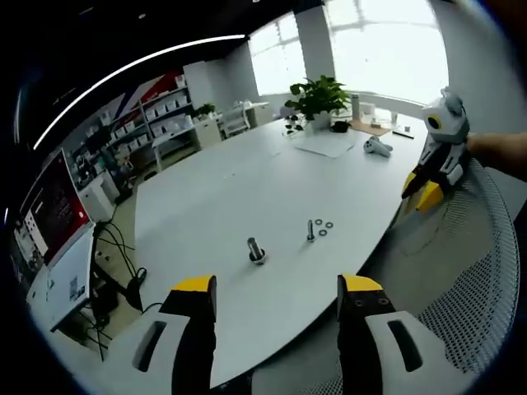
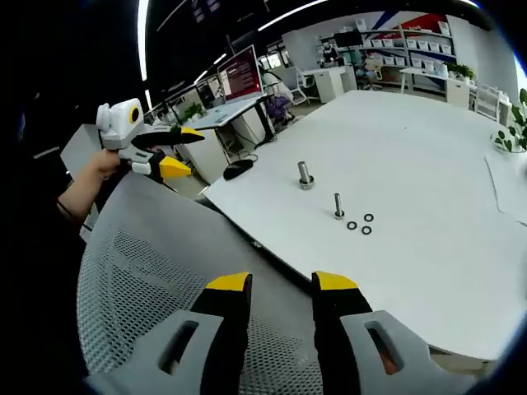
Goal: Place the washer onto the threaded stud by aligning its center hole with the stud, sliding it down to the base, and recovering from edge contact or off-axis alignment until the washer reaches the visible bottom stop.
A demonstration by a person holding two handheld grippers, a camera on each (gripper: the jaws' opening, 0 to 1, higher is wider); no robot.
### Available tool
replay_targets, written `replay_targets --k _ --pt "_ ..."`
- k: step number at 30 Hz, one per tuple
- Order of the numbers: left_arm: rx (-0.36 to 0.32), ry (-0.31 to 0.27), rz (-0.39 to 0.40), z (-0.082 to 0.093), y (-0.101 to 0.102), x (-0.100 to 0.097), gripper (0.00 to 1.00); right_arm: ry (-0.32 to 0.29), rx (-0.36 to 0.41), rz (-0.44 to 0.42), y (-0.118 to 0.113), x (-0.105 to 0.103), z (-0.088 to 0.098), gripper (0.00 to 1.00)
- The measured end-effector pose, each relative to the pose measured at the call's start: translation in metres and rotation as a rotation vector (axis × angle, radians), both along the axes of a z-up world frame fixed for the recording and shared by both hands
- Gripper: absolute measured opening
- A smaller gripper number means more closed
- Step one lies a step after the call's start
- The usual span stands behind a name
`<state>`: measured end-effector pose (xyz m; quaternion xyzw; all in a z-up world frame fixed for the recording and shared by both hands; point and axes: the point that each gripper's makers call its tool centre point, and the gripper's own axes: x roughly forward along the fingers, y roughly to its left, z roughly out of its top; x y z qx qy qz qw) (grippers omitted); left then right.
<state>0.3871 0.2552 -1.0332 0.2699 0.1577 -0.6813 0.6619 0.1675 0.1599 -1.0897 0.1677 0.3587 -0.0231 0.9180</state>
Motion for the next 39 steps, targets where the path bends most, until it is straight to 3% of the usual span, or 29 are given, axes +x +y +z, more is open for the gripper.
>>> replay_targets --k 3,5,10,18,20,25,29,39 --pt "-0.050 0.043 0.019 0.001 0.001 0.009 0.58 0.049 -0.057 0.037 -0.011 0.000 -0.004 0.34" --pt "-0.042 0.049 0.026 -0.003 0.006 0.010 0.57 0.082 -0.095 0.058 -0.025 0.003 -0.007 0.34" --pt "-0.045 0.083 0.054 -0.009 0.013 0.008 0.56 0.118 -0.108 0.119 -0.048 0.011 -0.015 0.30" --pt "-0.053 0.135 0.152 -0.013 0.020 0.008 0.55 0.240 -0.117 0.233 -0.078 0.023 -0.035 0.31" --pt "-0.053 0.125 0.163 -0.015 0.020 0.005 0.56 0.289 -0.141 0.272 -0.085 0.023 -0.045 0.31" --pt "-0.013 0.080 0.185 -0.024 0.023 0.008 0.55 0.307 -0.194 0.340 -0.102 0.035 -0.058 0.31" --pt "0.019 0.100 0.218 -0.031 0.026 0.008 0.55 0.325 -0.189 0.364 -0.105 0.048 -0.070 0.30" --pt "0.073 0.069 0.191 -0.045 0.028 0.006 0.55 0.431 -0.216 0.443 -0.108 0.061 -0.112 0.27"
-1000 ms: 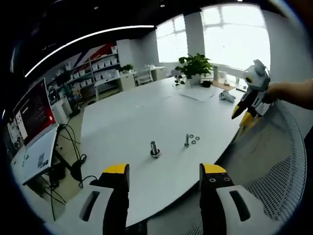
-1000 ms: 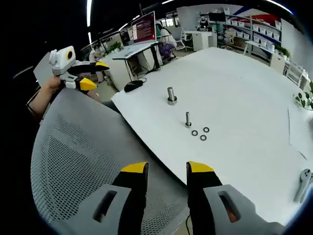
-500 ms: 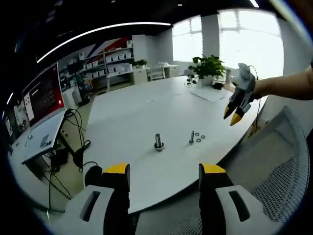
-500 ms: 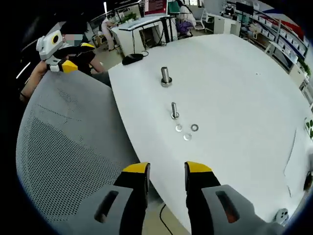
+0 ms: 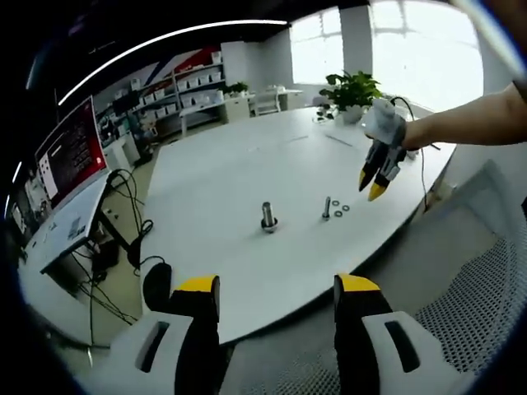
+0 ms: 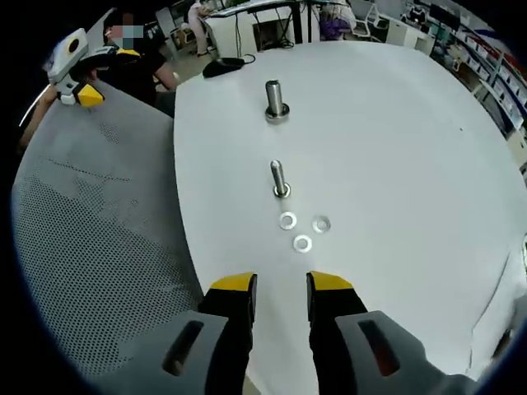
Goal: Place the washer onto the threaded stud by aligning its center hole with the stud, sliding it down to the base, and recovering from edge contact or off-axis alignment until the washer reaches the visible bottom stop.
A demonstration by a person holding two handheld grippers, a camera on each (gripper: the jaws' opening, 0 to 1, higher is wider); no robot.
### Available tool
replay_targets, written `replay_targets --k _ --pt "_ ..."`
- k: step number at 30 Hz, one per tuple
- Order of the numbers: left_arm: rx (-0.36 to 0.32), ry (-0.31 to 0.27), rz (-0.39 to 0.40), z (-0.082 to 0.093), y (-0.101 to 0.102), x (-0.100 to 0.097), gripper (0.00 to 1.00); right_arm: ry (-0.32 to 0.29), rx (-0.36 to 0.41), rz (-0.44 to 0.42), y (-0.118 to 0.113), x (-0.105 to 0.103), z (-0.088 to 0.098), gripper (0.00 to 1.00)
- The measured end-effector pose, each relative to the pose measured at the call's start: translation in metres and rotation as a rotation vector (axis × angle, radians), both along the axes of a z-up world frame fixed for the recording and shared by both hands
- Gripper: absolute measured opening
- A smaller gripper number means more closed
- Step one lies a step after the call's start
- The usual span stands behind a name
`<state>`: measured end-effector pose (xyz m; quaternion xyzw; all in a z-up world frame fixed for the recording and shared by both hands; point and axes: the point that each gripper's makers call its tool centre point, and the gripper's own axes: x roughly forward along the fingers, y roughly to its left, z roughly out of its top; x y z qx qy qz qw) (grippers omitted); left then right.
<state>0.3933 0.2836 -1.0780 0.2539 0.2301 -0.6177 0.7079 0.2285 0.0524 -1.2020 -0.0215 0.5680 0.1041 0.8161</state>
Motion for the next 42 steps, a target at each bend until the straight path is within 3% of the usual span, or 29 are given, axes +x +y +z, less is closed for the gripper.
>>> replay_targets --k 3,9,11,12,13,15,17,20,24,26,27,31,34,42 --pt "0.037 -0.025 -0.062 -0.005 0.002 -0.006 0.53 0.029 -0.015 0.023 -0.003 0.005 -0.011 0.27" --pt "0.107 -0.042 -0.060 -0.018 0.008 -0.004 0.41 0.053 -0.013 0.042 -0.004 0.017 -0.024 0.27" --pt "0.170 -0.147 -0.127 -0.025 0.014 0.002 0.32 0.066 -0.016 0.045 -0.007 0.019 -0.030 0.27" --pt "0.224 -0.246 -0.188 -0.028 0.017 0.002 0.20 0.069 -0.015 0.046 -0.008 0.020 -0.032 0.27" --pt "0.237 -0.270 -0.161 -0.029 0.018 0.006 0.11 0.071 -0.014 0.045 -0.007 0.020 -0.030 0.27" --pt "0.241 -0.191 -0.072 -0.033 0.021 0.007 0.04 0.071 -0.008 0.043 -0.004 0.021 -0.029 0.27" --pt "0.214 -0.199 -0.093 -0.030 0.017 0.007 0.06 0.085 -0.022 0.063 -0.003 0.021 -0.032 0.27" --pt "0.274 -0.164 -0.085 -0.037 0.024 0.003 0.02 0.104 -0.051 0.089 -0.004 0.019 -0.035 0.26" --pt "0.279 -0.155 -0.066 -0.038 0.023 0.004 0.02 0.091 -0.065 0.099 -0.006 0.024 -0.035 0.25" --pt "0.272 -0.151 -0.055 -0.037 0.023 0.005 0.02 0.093 -0.128 0.153 -0.012 0.025 -0.036 0.22" --pt "0.264 -0.146 -0.039 -0.036 0.023 0.007 0.02 0.096 -0.130 0.188 -0.007 0.025 -0.035 0.21" --pt "0.243 -0.139 -0.013 -0.035 0.022 0.010 0.02 0.116 -0.133 0.192 -0.007 0.025 -0.035 0.21" --pt "0.247 -0.138 -0.008 -0.035 0.023 0.011 0.01 0.125 -0.156 0.306 -0.007 0.025 -0.036 0.22" --pt "0.213 -0.120 0.017 -0.032 0.020 0.013 0.01 0.141 -0.142 0.328 -0.007 0.027 -0.038 0.21"
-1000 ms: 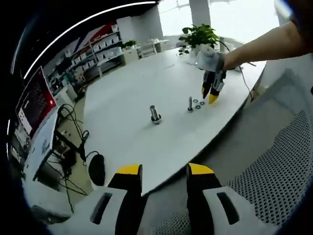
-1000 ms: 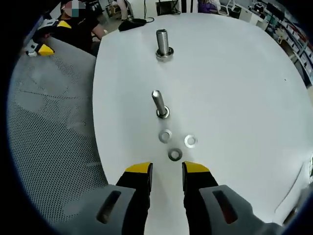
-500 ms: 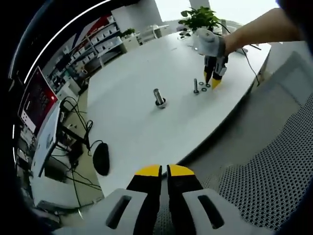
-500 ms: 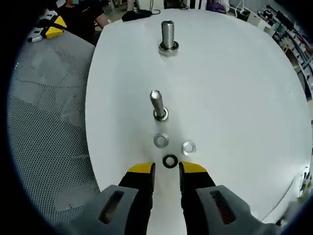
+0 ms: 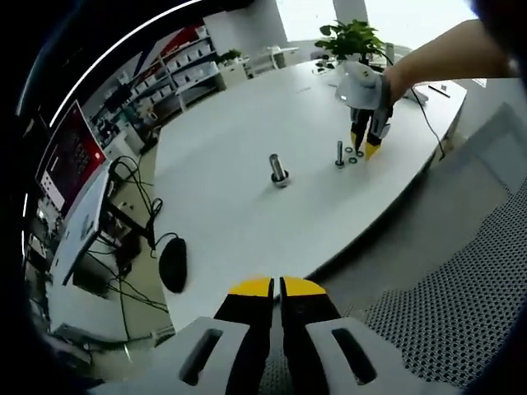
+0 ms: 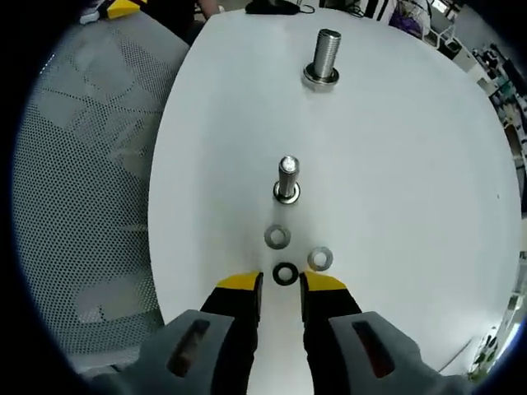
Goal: Place the washer onto the threaded stud by aligning its center hole with the stud, sliding it down to the base, and recovering from edge contact or off-axis alignment until the washer reaches the visible bottom stop.
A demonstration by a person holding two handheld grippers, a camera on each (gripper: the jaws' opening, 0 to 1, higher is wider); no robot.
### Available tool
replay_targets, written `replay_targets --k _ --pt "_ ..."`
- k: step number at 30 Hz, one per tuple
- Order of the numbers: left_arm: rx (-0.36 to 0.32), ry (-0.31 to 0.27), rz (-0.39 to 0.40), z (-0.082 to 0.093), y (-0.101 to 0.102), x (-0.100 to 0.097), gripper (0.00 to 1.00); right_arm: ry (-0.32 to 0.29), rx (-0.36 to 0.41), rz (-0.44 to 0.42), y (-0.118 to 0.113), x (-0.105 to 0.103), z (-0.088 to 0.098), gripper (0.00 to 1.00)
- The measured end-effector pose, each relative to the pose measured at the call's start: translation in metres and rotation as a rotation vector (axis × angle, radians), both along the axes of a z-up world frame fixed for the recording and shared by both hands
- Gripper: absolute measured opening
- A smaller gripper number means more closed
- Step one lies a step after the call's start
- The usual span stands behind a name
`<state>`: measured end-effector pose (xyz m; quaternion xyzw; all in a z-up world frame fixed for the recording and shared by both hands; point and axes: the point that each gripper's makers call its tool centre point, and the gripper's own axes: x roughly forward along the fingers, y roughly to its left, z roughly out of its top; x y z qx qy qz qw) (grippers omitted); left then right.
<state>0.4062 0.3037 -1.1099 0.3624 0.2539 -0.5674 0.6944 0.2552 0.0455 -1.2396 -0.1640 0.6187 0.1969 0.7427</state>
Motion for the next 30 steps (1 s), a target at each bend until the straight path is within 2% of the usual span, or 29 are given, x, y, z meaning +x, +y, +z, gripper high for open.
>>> replay_targets --k 1,2,6,15,20,26,30 --pt "-0.035 0.008 0.013 0.004 -0.003 0.000 0.01 0.000 0.000 0.005 -0.002 0.002 -0.001 0.20" --pt "-0.041 0.001 0.011 0.004 -0.004 0.002 0.01 -0.001 0.000 0.009 -0.002 0.002 -0.002 0.19" --pt "-0.019 0.005 0.011 0.000 -0.001 0.002 0.01 -0.007 0.000 0.003 -0.007 0.004 -0.004 0.16" --pt "-0.029 0.007 0.019 0.002 -0.003 0.002 0.01 -0.019 -0.006 -0.006 -0.009 0.006 -0.004 0.14" --pt "-0.027 0.007 0.020 0.002 -0.002 0.002 0.01 -0.045 0.007 -0.086 -0.009 0.008 -0.003 0.14" --pt "-0.029 0.007 0.022 0.002 -0.002 0.003 0.01 -0.039 0.042 -0.087 0.004 0.001 0.000 0.13" --pt "-0.035 0.005 0.022 0.003 -0.003 0.003 0.01 -0.052 0.054 -0.102 0.010 0.003 0.011 0.13"
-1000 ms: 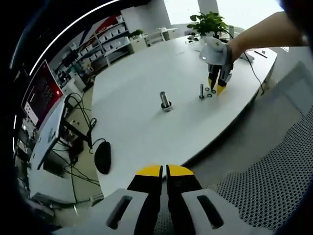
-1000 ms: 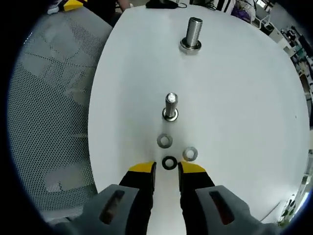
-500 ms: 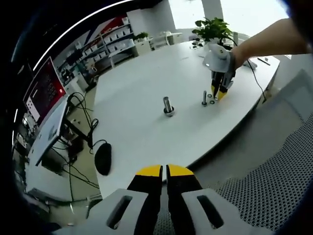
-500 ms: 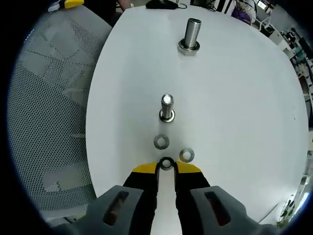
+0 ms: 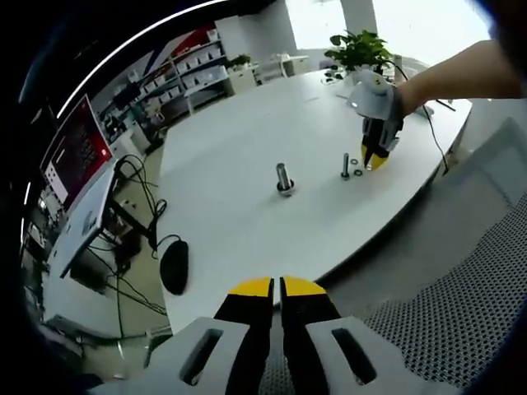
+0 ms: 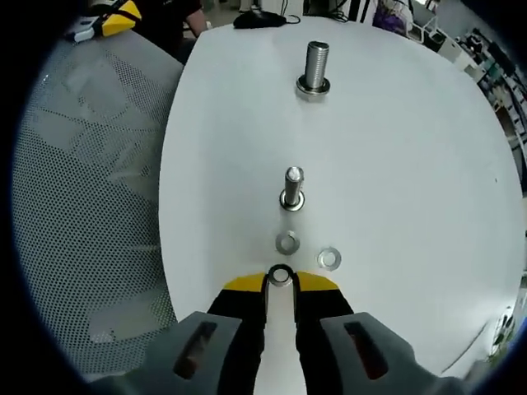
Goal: Place the washer onto the threaded stud by aligning its center hole with the stud, sliding it down to the base, and recovering from edge contact or off-axis alignment until the washer reaches the visible bottom stop.
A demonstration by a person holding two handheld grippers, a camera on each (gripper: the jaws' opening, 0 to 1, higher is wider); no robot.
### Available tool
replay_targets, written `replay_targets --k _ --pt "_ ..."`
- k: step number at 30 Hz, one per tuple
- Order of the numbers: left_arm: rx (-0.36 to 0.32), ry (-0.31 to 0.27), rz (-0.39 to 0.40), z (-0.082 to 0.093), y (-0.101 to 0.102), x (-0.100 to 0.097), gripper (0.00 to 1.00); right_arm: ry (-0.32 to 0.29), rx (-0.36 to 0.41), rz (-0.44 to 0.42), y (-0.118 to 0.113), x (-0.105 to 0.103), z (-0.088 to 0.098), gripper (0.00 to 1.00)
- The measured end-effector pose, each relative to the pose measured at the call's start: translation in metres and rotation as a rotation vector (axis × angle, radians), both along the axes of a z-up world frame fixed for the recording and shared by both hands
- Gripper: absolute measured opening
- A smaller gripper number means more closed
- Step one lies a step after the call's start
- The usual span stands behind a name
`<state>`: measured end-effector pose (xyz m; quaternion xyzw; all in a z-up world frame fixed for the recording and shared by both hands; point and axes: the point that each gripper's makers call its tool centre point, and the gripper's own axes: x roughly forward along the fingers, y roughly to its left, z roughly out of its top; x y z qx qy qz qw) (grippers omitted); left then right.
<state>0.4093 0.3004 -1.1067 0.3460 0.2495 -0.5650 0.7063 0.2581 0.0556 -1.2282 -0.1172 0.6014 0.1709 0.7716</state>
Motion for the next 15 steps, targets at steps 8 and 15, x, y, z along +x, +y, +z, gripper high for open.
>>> replay_targets --k 8,15 --pt "-0.005 -0.001 -0.002 0.001 -0.001 -0.001 0.01 -0.044 0.009 -0.042 0.008 0.021 0.024 0.14" --pt "-0.019 -0.001 0.006 0.003 -0.001 -0.001 0.01 -0.063 -0.057 -0.054 -0.002 0.031 0.035 0.14"
